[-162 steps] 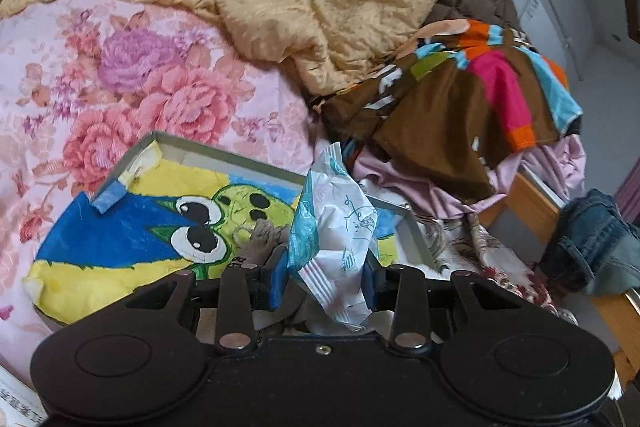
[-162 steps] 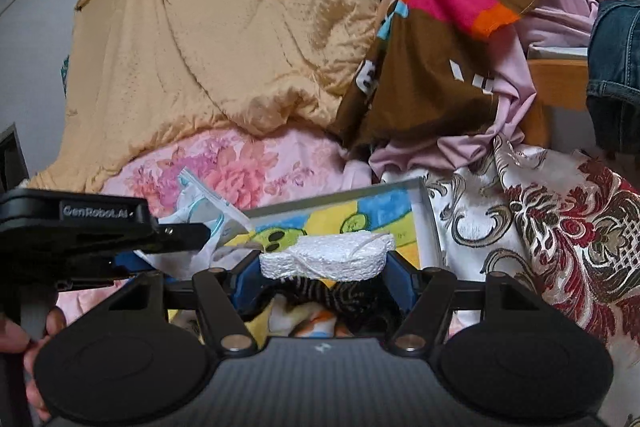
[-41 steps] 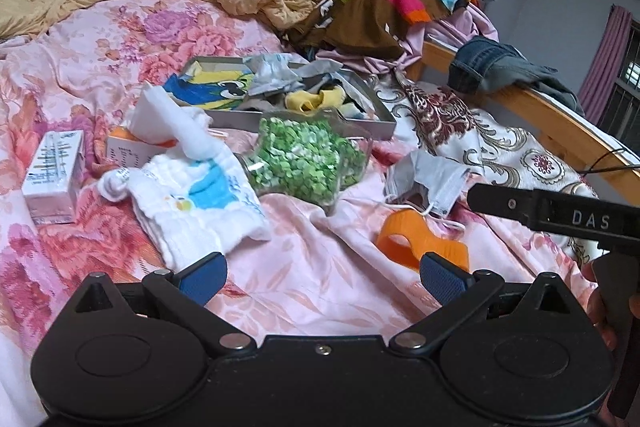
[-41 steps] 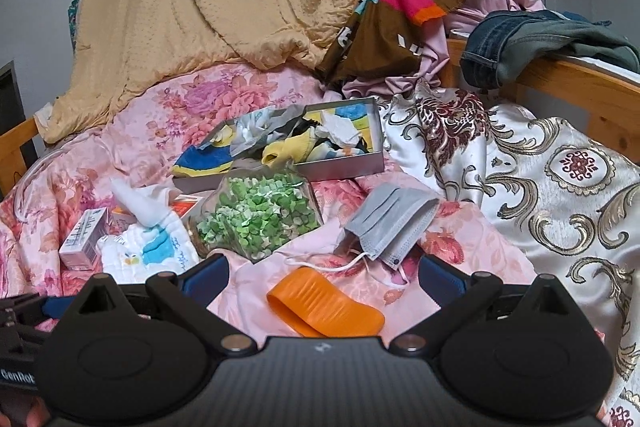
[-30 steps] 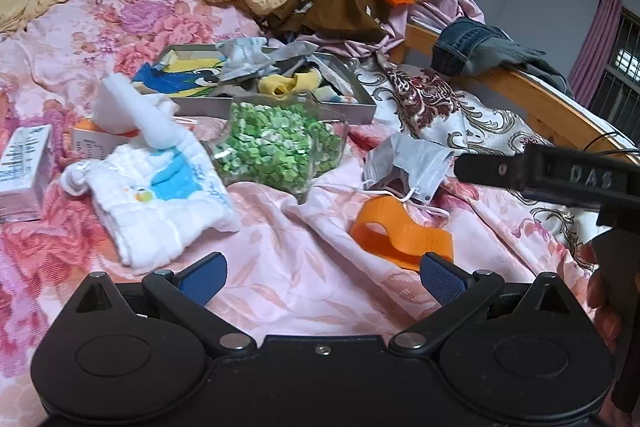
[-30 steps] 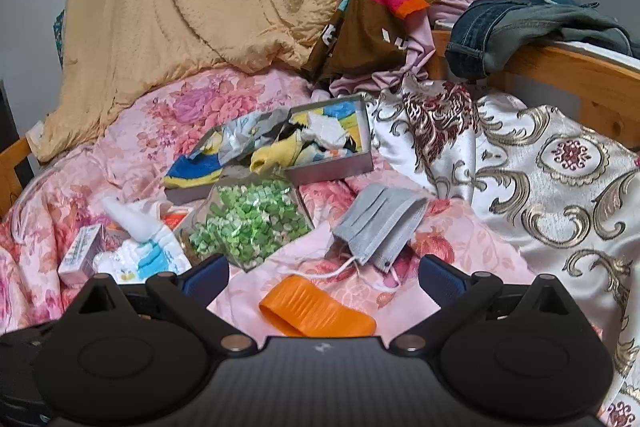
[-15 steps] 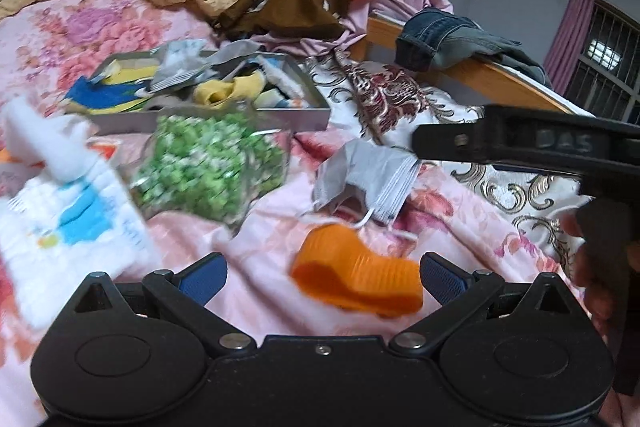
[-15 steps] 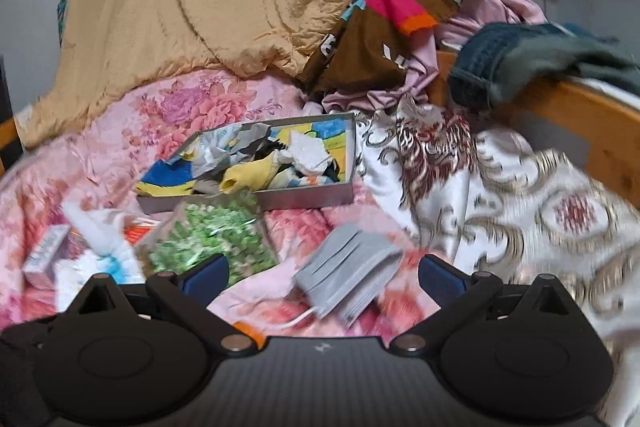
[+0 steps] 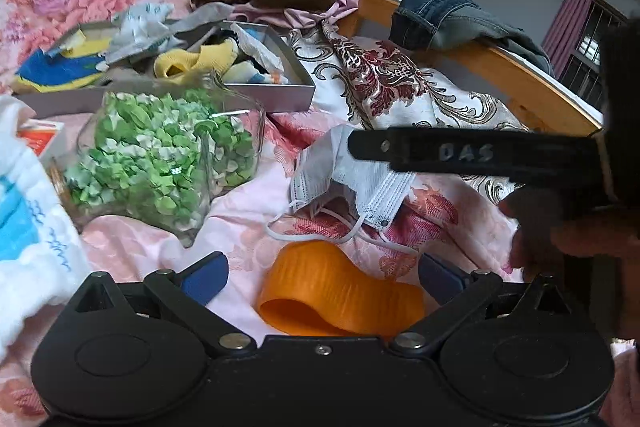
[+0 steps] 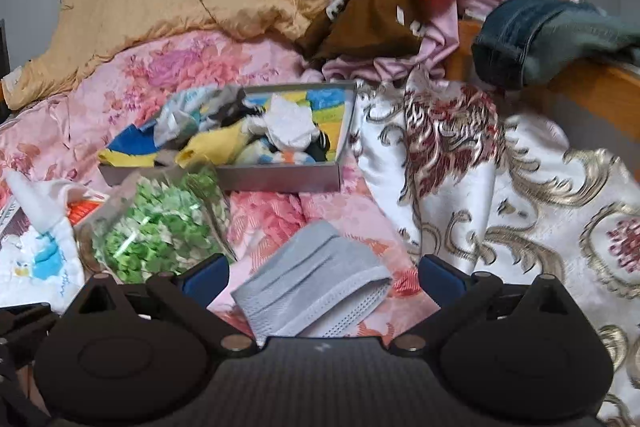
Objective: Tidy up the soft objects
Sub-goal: 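Grasp the orange silicone piece with the left gripper while the right gripper grasps the grey mask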
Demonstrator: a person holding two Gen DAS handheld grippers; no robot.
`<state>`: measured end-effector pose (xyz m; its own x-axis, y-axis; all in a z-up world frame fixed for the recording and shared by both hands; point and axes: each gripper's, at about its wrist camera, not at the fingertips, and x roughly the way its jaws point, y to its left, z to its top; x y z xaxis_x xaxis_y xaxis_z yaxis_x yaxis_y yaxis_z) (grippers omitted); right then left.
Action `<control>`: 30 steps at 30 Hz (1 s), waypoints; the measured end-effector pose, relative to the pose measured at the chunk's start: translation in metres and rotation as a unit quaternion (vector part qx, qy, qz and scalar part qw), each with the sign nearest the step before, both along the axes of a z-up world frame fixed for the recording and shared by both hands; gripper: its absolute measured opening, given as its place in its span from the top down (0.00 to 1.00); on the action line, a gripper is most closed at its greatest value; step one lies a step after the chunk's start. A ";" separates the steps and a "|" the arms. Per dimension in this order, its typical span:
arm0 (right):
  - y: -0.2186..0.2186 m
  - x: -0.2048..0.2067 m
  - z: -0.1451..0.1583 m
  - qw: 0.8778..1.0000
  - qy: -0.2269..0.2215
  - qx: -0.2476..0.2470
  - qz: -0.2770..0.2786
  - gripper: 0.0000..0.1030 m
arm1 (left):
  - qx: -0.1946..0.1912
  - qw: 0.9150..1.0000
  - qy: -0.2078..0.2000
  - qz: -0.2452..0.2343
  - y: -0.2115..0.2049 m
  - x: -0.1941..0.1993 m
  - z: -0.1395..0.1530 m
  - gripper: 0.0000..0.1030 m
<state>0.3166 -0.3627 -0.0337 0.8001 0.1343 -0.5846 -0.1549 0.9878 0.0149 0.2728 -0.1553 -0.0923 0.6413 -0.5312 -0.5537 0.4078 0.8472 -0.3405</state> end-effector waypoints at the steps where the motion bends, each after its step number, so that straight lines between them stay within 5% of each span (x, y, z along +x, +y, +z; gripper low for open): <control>1: -0.001 0.003 -0.003 1.000 0.006 0.004 0.001 0.00 | -0.005 1.000 0.004 -0.001 0.001 0.001 -0.001 0.03; 7: -0.006 0.010 -0.009 1.000 0.016 0.025 0.010 0.04 | -0.033 0.999 0.034 0.002 0.006 0.008 -0.009 0.06; 19: 0.001 0.010 -0.011 0.998 0.028 0.047 0.043 0.13 | -0.048 0.997 0.058 0.003 0.007 0.008 -0.016 0.31; 30: 0.003 0.010 -0.013 0.997 0.035 0.058 0.036 0.38 | -0.081 0.993 0.076 0.043 0.016 0.011 -0.020 0.53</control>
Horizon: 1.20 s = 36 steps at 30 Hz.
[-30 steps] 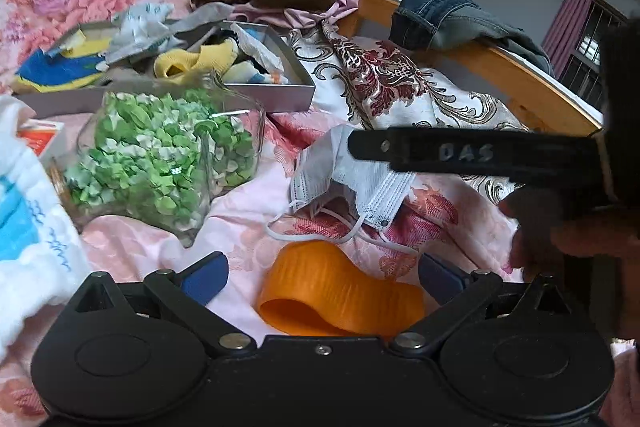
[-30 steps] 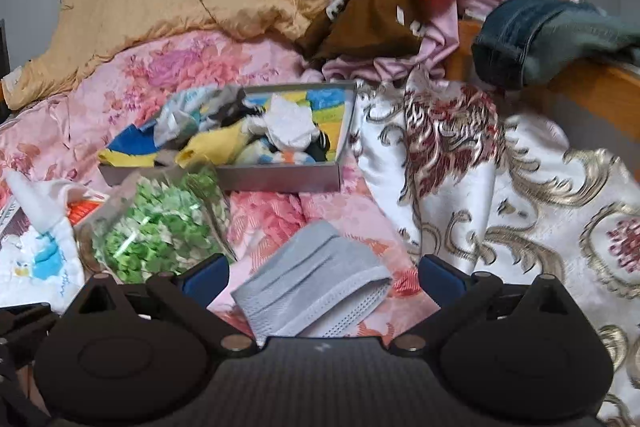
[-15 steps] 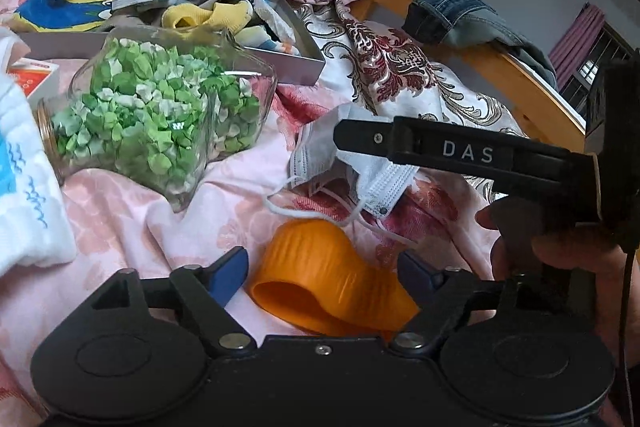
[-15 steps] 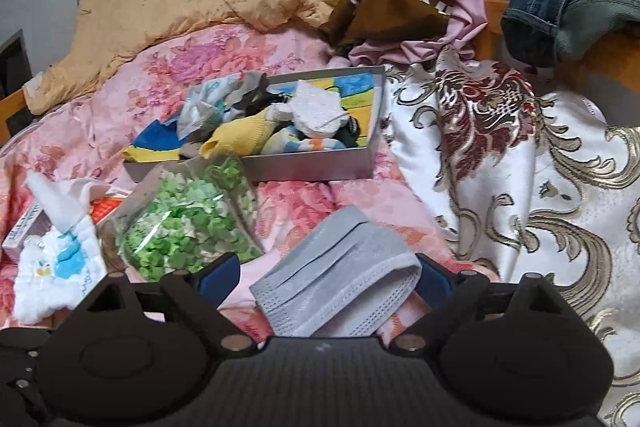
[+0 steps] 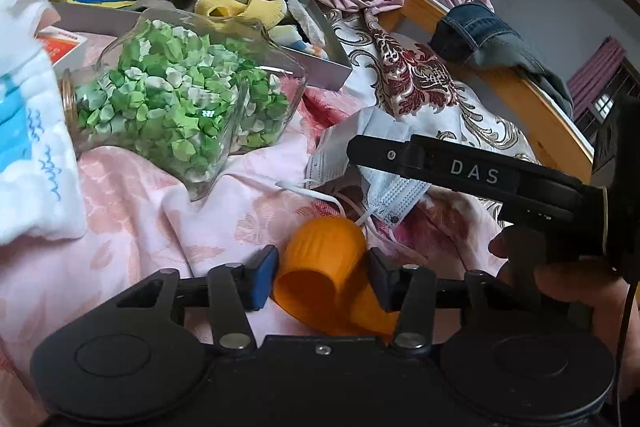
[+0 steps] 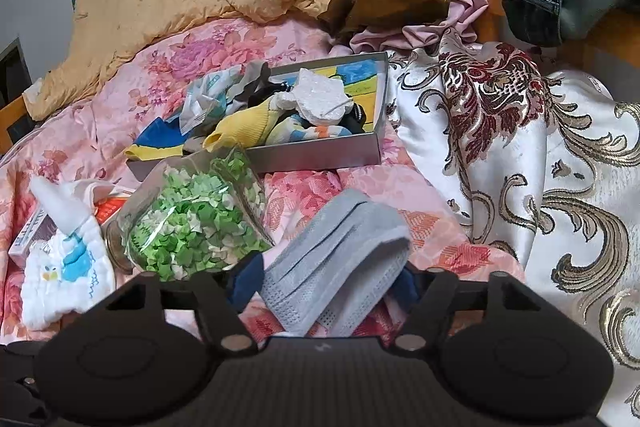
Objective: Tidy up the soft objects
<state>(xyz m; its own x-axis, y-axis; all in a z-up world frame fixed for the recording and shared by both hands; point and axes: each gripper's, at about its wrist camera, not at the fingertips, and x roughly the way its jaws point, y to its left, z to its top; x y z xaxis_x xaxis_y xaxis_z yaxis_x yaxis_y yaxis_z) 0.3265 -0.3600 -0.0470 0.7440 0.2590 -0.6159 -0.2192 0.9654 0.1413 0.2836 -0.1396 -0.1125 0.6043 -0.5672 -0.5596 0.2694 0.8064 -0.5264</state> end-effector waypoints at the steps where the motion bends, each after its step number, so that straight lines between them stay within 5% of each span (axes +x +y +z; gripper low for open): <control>1: 0.001 0.000 0.000 1.000 0.000 -0.001 0.002 0.40 | -0.001 1.000 -0.002 0.002 0.000 -0.001 0.000 0.55; 18: 0.003 -0.005 0.001 1.000 -0.013 -0.005 0.003 0.89 | 0.001 0.999 -0.029 0.029 -0.001 -0.015 0.011 0.79; 36: -0.009 -0.018 0.019 0.996 -0.082 0.022 -0.023 0.94 | 0.003 0.996 -0.058 0.067 0.016 -0.026 0.047 0.81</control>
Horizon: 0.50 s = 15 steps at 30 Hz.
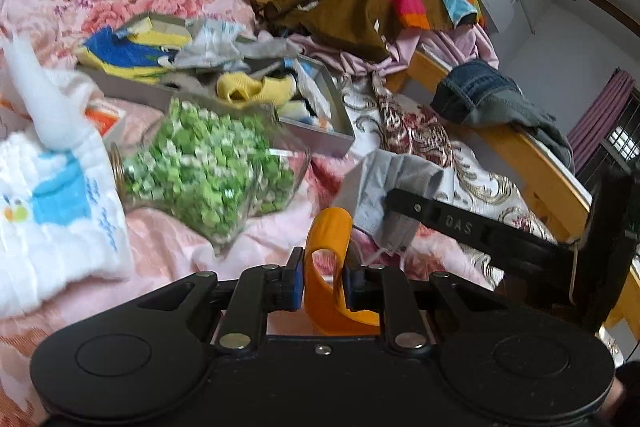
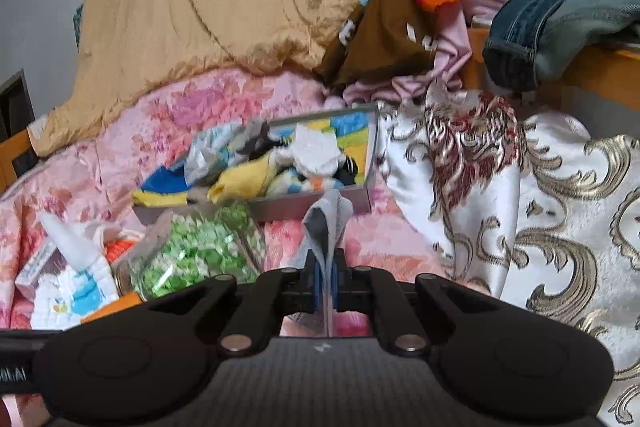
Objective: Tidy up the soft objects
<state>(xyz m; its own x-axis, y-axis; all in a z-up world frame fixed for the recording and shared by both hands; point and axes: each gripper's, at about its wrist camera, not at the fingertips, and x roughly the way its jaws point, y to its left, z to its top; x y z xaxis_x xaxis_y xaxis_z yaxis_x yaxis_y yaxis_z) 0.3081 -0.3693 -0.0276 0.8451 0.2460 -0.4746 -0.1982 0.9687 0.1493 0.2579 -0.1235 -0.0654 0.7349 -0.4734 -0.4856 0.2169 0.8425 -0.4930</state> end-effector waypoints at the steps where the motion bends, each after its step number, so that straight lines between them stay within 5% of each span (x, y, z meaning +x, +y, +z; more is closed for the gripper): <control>1: 0.000 -0.001 0.002 1.000 -0.007 0.002 0.000 0.94 | 0.000 1.000 -0.003 0.003 0.001 0.001 0.004 0.81; 15: 0.005 -0.006 0.017 0.998 -0.060 0.027 0.013 0.94 | 0.006 0.999 -0.033 0.035 0.030 0.014 0.045 0.81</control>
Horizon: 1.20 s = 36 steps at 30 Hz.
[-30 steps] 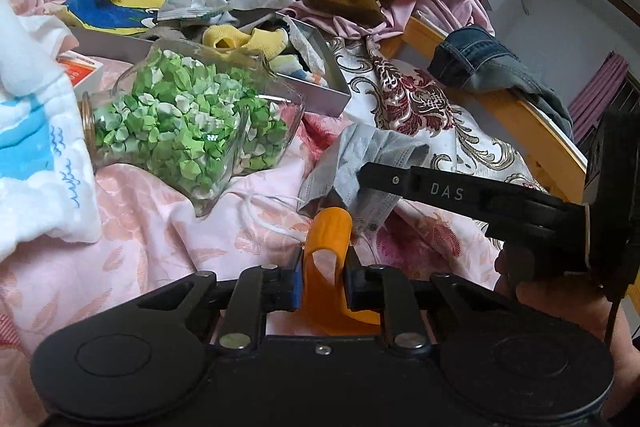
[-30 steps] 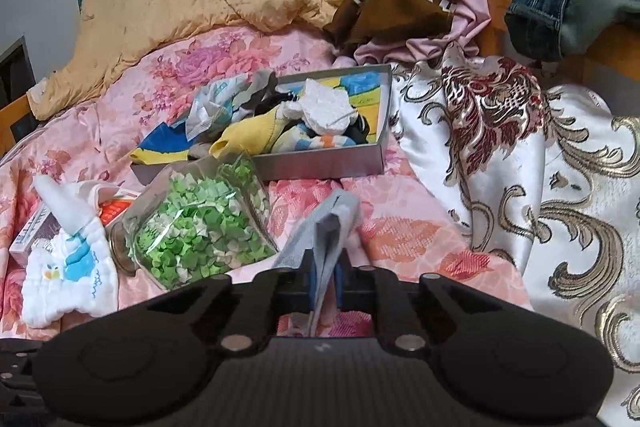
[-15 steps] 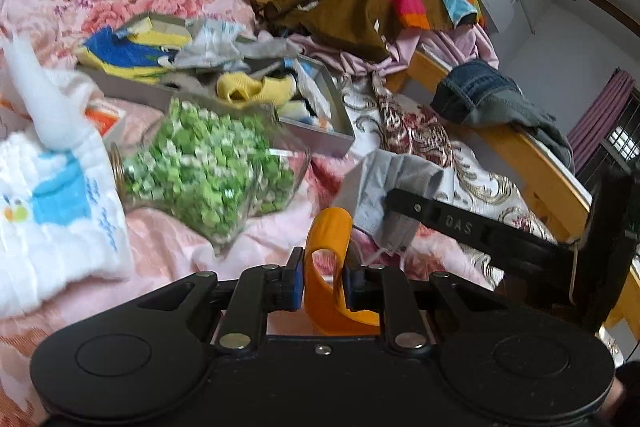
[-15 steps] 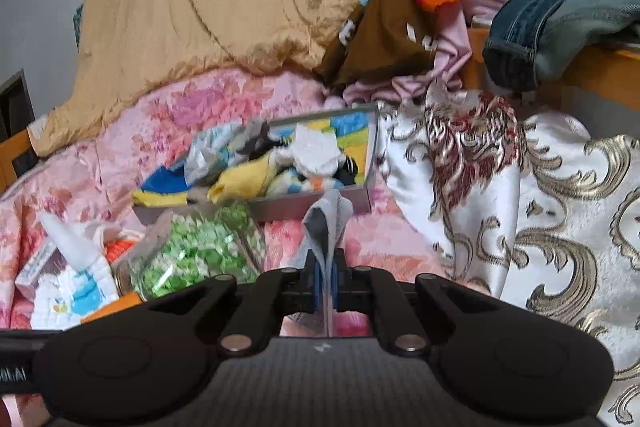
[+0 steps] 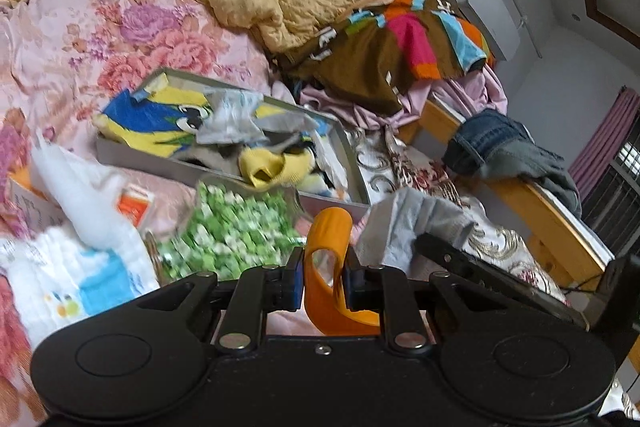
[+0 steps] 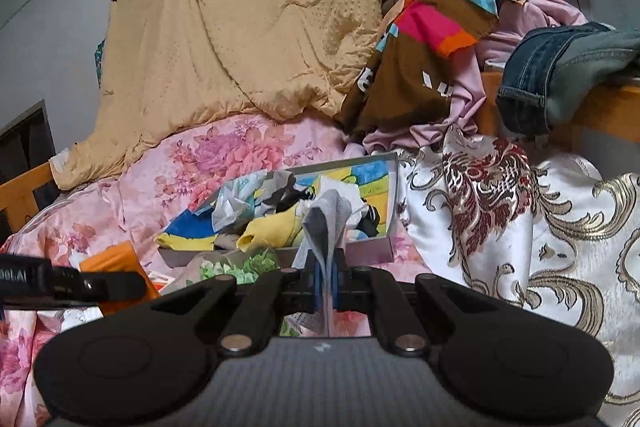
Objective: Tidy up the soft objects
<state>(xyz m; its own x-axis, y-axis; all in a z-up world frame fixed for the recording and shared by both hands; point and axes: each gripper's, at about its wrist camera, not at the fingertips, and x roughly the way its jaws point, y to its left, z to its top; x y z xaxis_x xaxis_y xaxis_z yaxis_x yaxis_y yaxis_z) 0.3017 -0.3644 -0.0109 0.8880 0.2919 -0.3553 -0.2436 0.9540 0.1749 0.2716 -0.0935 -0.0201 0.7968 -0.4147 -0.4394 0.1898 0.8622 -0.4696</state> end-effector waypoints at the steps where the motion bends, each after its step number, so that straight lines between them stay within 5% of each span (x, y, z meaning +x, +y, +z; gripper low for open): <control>1: 0.001 0.000 0.001 1.000 -0.002 0.000 0.000 0.94 | -0.001 1.000 -0.002 0.002 0.002 0.001 0.003 0.81; 10: 0.010 0.005 0.007 1.000 -0.023 0.007 -0.008 0.94 | 0.000 1.000 -0.023 0.011 0.014 0.008 0.019 0.80; 20: 0.025 0.054 0.033 0.995 -0.070 0.072 0.009 0.94 | 0.000 0.998 -0.037 0.056 0.029 0.033 0.028 0.80; 24: 0.029 0.093 0.037 0.991 -0.064 0.111 0.026 0.94 | 0.017 0.995 -0.046 0.087 0.039 0.062 0.037 0.80; 31: 0.029 0.154 0.028 0.982 -0.071 0.170 0.031 0.94 | -0.028 0.988 -0.053 0.142 0.054 0.140 0.044 0.80; 36: 0.023 0.184 0.007 0.982 -0.041 0.182 0.022 0.94 | -0.023 0.987 -0.050 0.150 0.044 0.196 0.033 0.80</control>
<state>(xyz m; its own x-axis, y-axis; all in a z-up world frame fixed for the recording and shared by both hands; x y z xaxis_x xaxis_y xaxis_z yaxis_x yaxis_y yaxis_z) 0.4858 -0.3412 -0.0035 0.8925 0.4260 -0.1480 -0.3115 0.8196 0.4809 0.4673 -0.0493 0.0132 0.9252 -0.1713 -0.3386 -0.0235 0.8647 -0.5018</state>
